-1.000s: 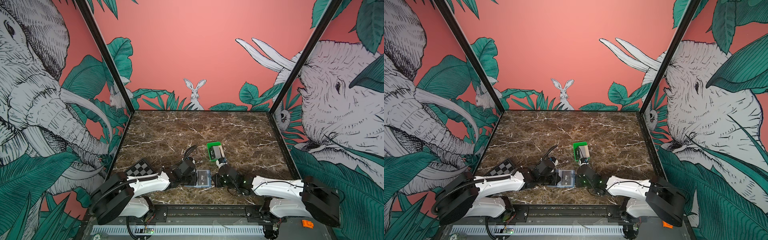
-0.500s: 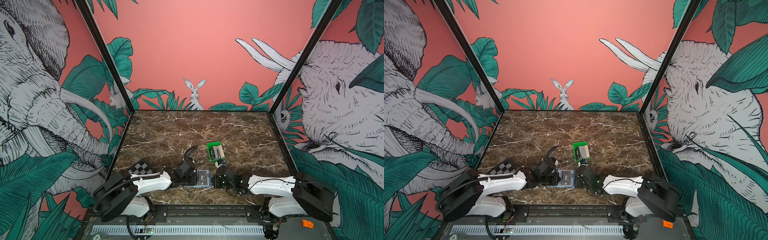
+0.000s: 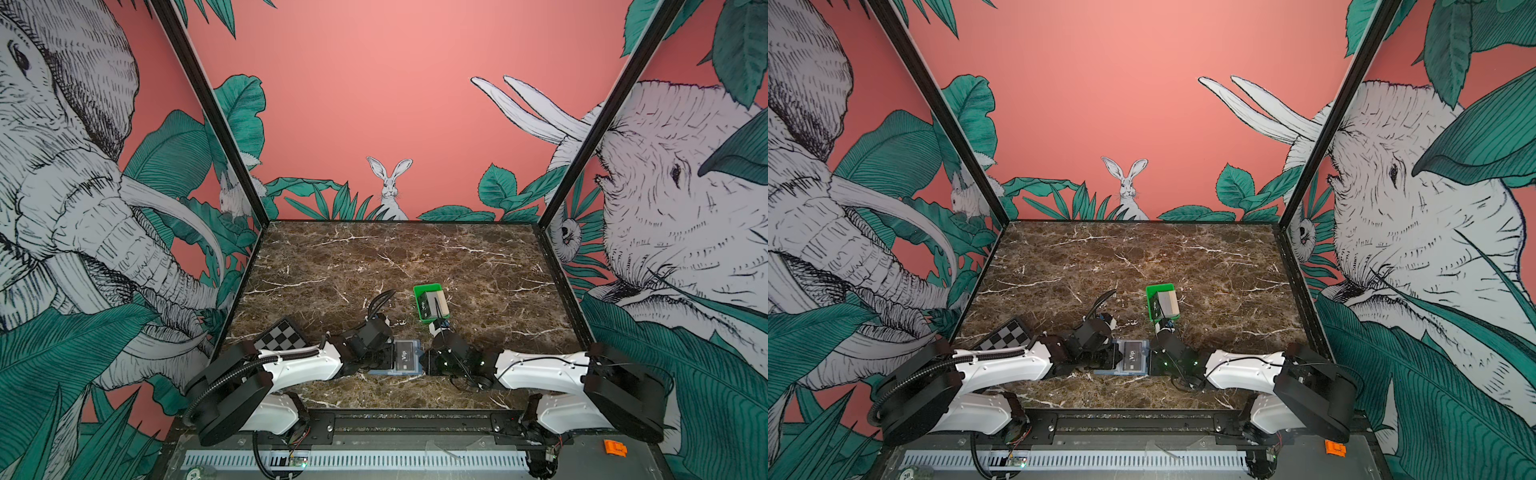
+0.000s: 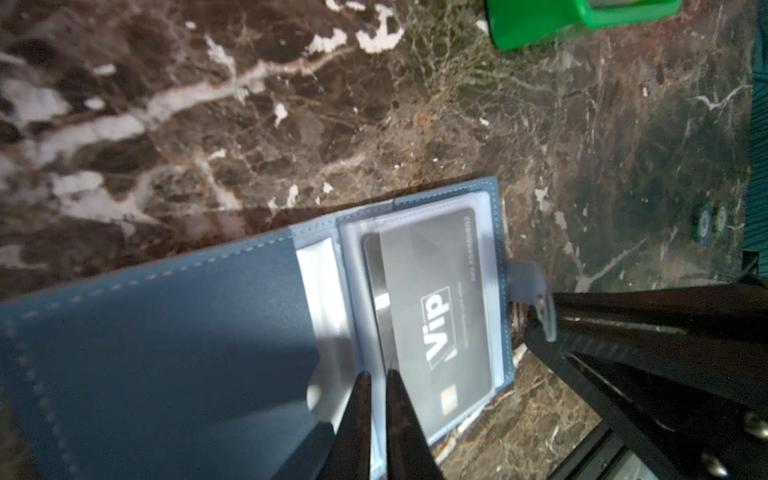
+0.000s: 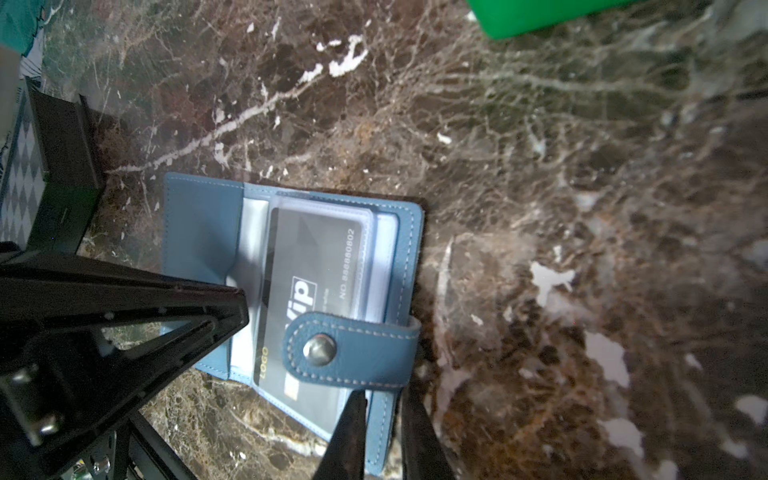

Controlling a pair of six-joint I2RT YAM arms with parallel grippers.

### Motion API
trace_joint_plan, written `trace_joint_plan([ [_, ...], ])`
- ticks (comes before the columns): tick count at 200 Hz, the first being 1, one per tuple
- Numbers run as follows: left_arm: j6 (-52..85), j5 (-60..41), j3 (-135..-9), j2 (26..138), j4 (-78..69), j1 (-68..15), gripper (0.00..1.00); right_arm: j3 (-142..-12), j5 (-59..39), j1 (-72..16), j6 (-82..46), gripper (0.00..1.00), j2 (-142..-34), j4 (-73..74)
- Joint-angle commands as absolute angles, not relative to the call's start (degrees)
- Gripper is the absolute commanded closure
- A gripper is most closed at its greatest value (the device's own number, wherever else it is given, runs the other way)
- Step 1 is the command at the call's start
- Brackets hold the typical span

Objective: Put the credit cards into the card holder

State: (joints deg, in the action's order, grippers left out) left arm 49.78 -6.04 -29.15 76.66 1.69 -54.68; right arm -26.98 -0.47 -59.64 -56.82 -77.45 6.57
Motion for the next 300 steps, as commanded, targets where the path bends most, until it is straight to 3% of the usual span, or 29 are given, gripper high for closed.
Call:
trace_joint_plan([
  [1,50.45,-6.67,-29.28,75.06,0.73,-55.00,0.88,-27.95,-0.09,-60.12,-56.96,0.83,-76.66,7.14],
  [300,51.85,-7.95,-28.29,80.34,-1.60,-55.02,0.91,-28.41,-2.15,-60.16,-56.01,0.81,-77.44,9.45],
])
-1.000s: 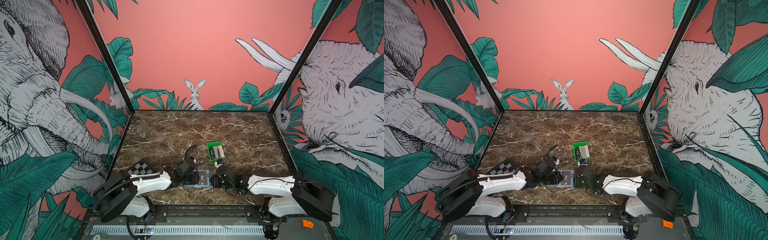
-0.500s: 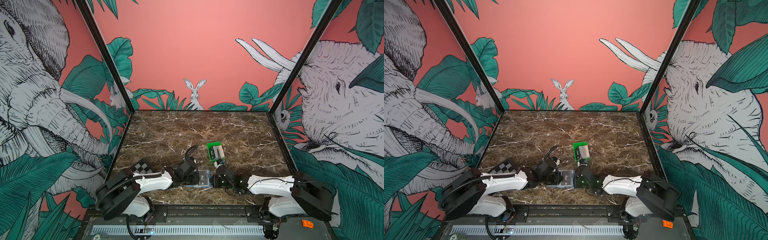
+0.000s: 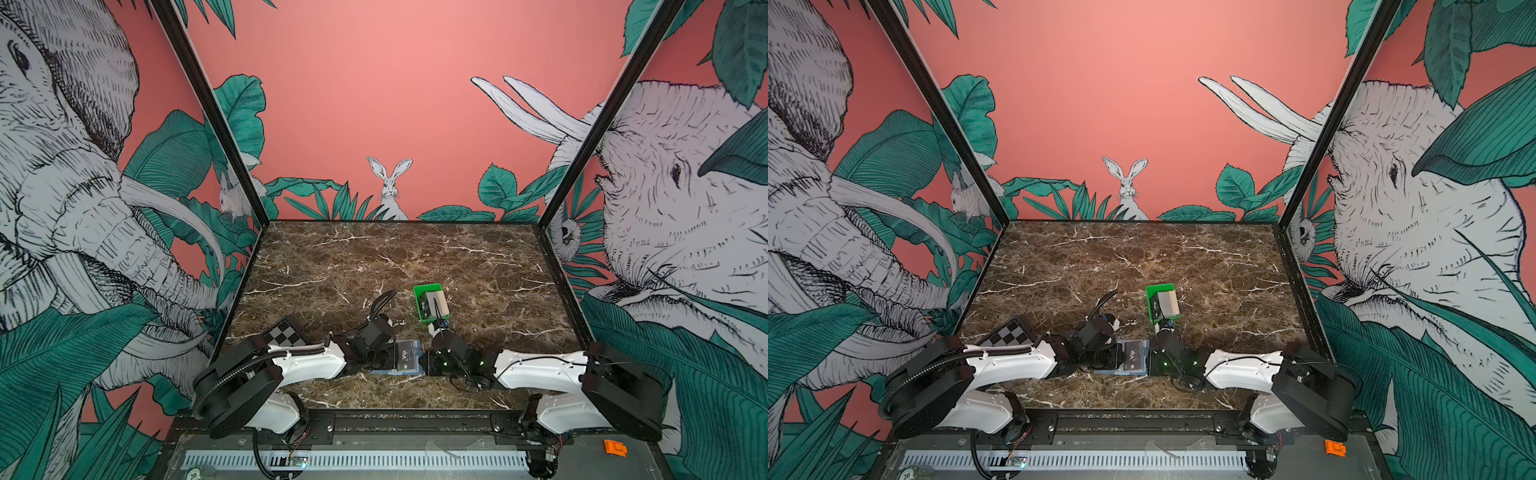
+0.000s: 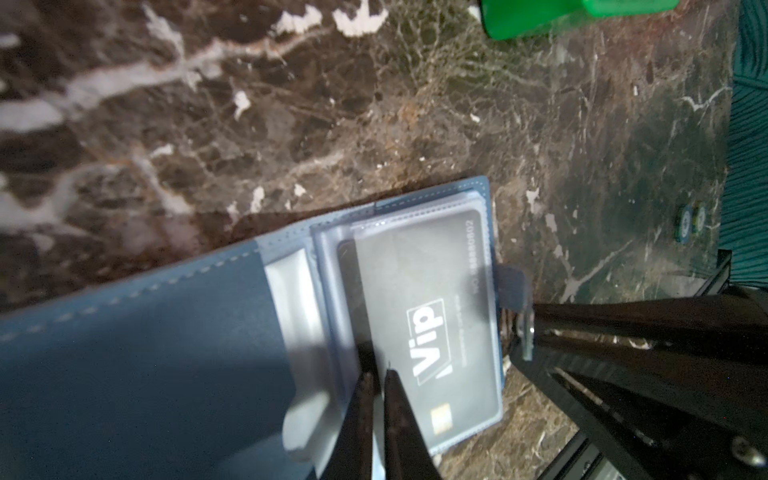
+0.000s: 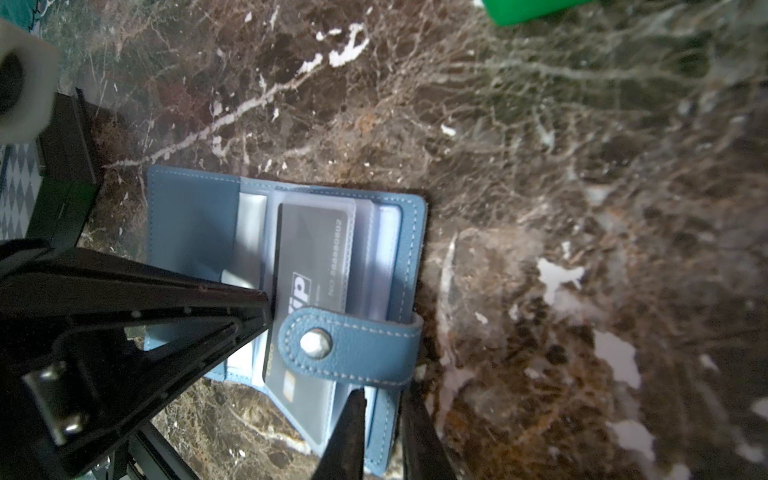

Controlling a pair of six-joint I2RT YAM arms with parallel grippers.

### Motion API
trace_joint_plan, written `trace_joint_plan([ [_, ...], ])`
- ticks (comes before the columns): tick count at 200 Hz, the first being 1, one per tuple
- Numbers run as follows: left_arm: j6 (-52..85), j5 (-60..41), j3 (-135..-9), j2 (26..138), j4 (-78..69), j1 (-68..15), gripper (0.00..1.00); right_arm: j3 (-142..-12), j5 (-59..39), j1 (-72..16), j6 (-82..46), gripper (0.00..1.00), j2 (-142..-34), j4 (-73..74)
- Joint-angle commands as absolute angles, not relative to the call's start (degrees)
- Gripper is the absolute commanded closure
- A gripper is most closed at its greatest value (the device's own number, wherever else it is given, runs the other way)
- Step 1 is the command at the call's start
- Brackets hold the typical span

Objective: Put the credit cards into the card holder

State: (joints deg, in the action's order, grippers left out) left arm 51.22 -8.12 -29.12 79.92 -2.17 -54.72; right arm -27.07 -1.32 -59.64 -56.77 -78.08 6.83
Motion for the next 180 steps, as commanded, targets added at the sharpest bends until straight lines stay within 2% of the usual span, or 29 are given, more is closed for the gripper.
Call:
trace_joint_plan([
  [1,51.90,-7.97,-28.21,80.38,-1.64,-55.02,0.91,-28.35,-2.22,-60.14,-55.95,0.81,-77.48,9.51],
  [180,51.98,-7.94,-28.13,80.22,-2.02,-55.02,0.92,-29.22,-6.04,-60.66,-55.15,0.78,-81.60,14.44],
])
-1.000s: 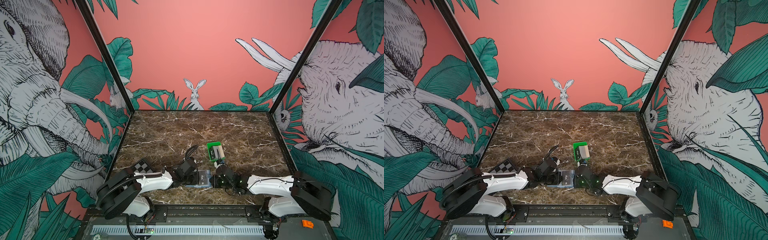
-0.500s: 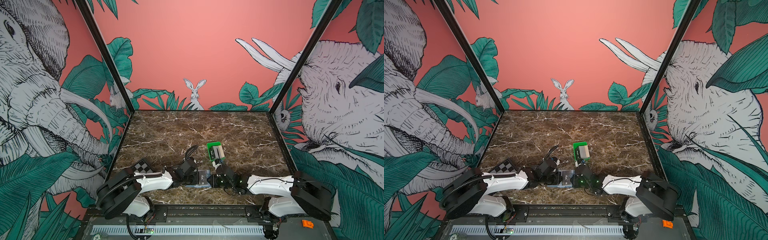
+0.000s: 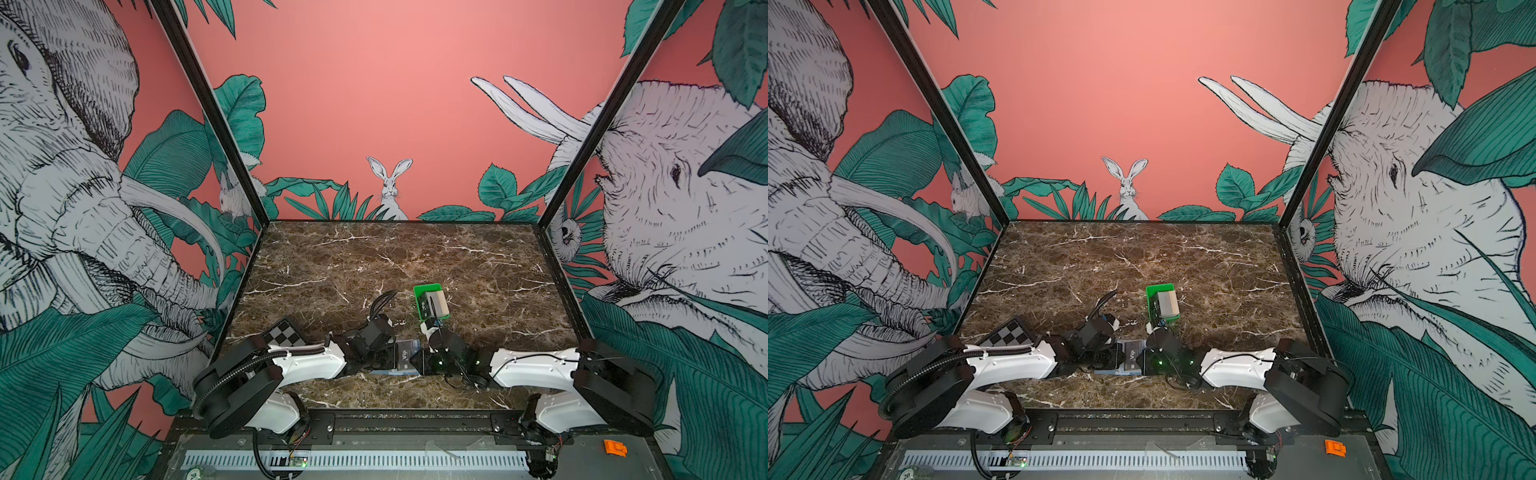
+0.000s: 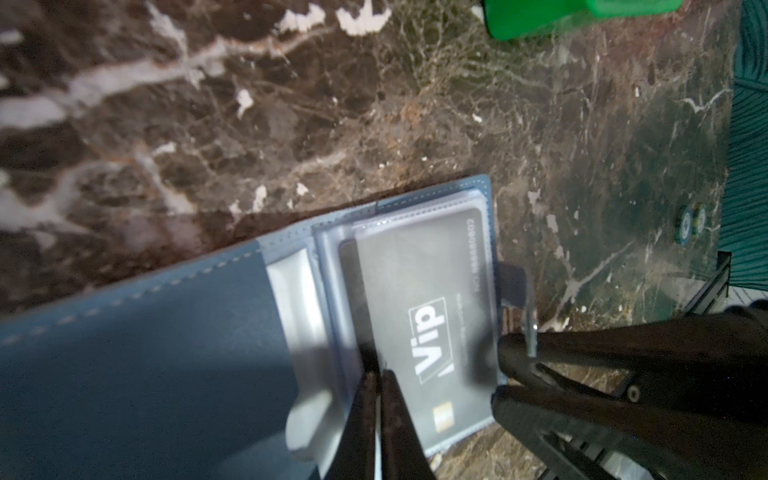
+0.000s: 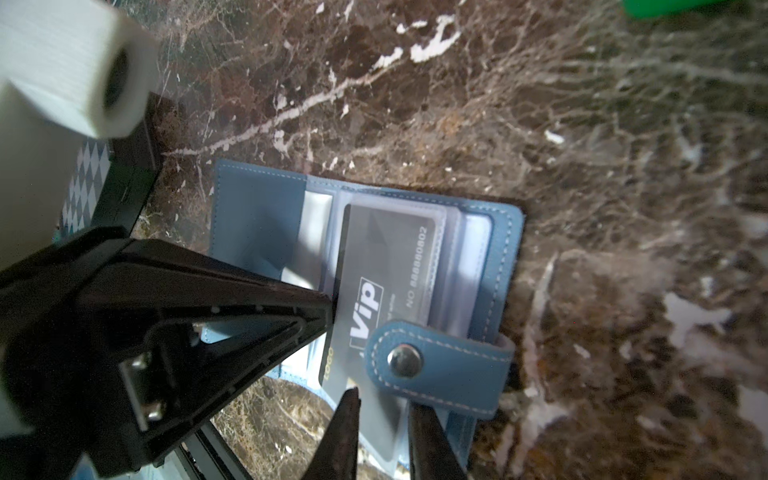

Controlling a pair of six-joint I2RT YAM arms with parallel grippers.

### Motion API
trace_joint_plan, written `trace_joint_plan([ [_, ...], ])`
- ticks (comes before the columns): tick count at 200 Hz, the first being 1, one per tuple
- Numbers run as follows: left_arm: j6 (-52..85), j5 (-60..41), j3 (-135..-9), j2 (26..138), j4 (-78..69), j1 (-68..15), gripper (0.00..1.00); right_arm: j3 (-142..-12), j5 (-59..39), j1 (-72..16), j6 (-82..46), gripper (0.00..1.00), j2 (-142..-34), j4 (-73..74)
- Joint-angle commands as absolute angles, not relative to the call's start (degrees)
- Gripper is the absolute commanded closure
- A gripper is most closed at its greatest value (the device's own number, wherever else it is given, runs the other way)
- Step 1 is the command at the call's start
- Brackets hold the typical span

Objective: Put the credit cards into the card holder

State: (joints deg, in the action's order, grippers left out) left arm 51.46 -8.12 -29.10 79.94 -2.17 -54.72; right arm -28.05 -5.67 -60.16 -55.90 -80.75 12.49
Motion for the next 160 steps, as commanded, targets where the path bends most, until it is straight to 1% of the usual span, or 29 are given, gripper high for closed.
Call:
trace_joint_plan([
  [1,52.01,-7.97,-28.13,80.19,-2.06,-55.02,0.92,-29.24,-6.05,-60.65,-55.17,0.78,-81.58,14.47],
  [106,52.71,-8.23,-27.63,80.10,-3.08,-55.02,0.92,-28.02,-5.71,-61.01,-54.70,0.79,-79.38,17.51],
  [160,53.83,-8.65,-27.08,79.05,-3.82,-55.02,0.92,-28.83,-6.44,-61.42,-53.91,0.79,-79.98,19.21],
])
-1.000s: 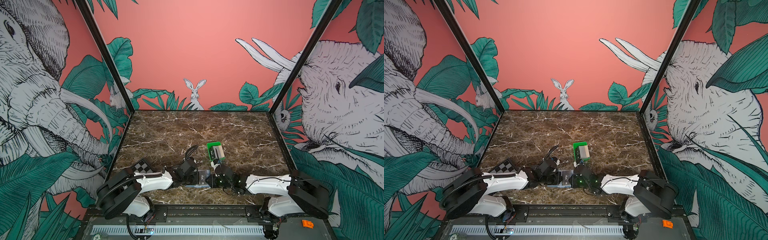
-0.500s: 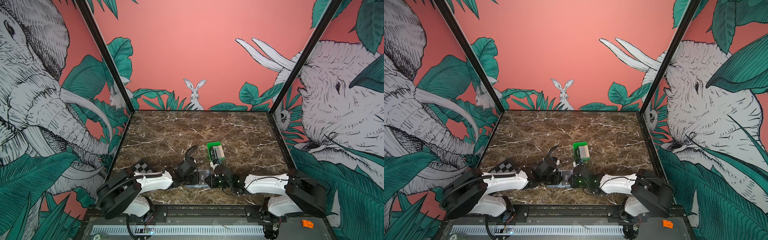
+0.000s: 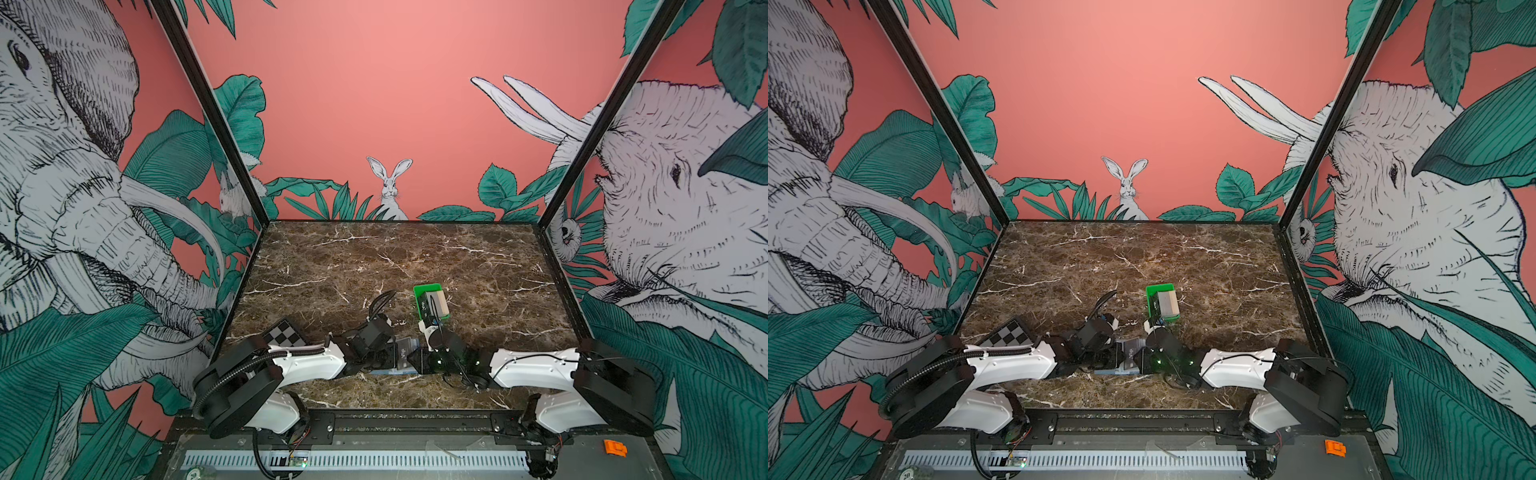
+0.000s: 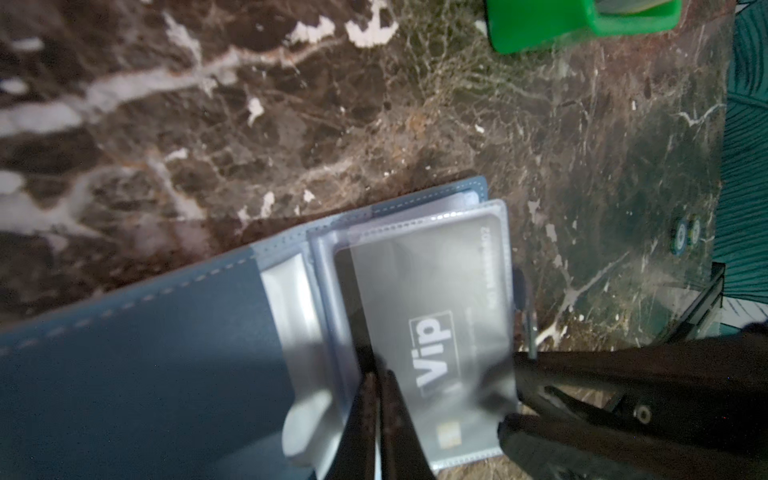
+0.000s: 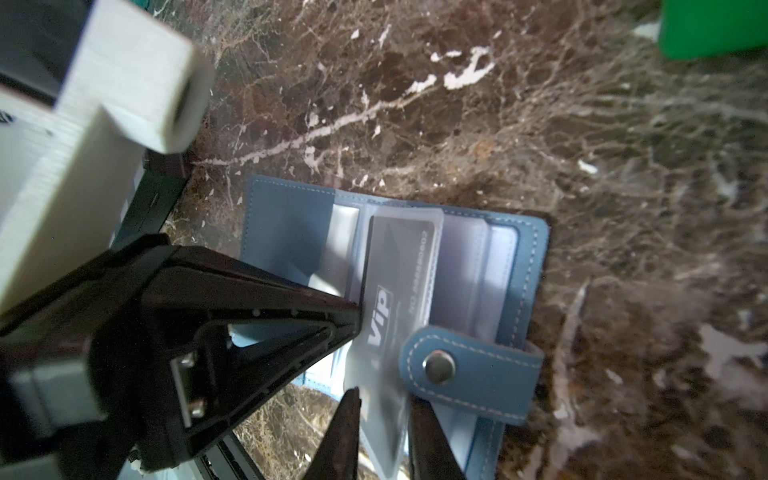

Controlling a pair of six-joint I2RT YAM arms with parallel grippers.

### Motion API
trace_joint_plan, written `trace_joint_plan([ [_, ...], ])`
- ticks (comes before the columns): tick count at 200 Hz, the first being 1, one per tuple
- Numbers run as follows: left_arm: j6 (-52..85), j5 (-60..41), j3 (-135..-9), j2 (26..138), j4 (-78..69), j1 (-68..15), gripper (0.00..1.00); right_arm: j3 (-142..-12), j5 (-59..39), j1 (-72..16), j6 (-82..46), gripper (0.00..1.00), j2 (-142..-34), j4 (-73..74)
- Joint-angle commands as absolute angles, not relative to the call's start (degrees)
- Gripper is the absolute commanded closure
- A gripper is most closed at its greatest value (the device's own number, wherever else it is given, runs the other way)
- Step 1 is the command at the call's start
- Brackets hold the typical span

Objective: Put the credit cards into the card holder

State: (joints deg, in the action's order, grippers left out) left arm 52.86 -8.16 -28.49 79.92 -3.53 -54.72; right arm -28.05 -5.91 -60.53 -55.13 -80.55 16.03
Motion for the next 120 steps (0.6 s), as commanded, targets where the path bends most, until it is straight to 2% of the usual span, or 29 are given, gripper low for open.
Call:
trace_joint_plan([
  [1,53.90,-8.72,-27.08,78.99,-3.80,-55.02,0.92,-28.83,-6.47,-61.43,-53.89,0.79,-80.03,19.23],
  [85,54.33,-7.96,-26.73,73.19,-1.03,-54.95,0.90,-31.94,-5.28,-63.02,-53.39,0.78,-82.26,17.24],
  [120,53.90,-7.99,-26.62,69.46,2.46,-53.26,0.88,-33.27,-4.89,-63.54,-53.29,0.75,-83.27,16.77],
])
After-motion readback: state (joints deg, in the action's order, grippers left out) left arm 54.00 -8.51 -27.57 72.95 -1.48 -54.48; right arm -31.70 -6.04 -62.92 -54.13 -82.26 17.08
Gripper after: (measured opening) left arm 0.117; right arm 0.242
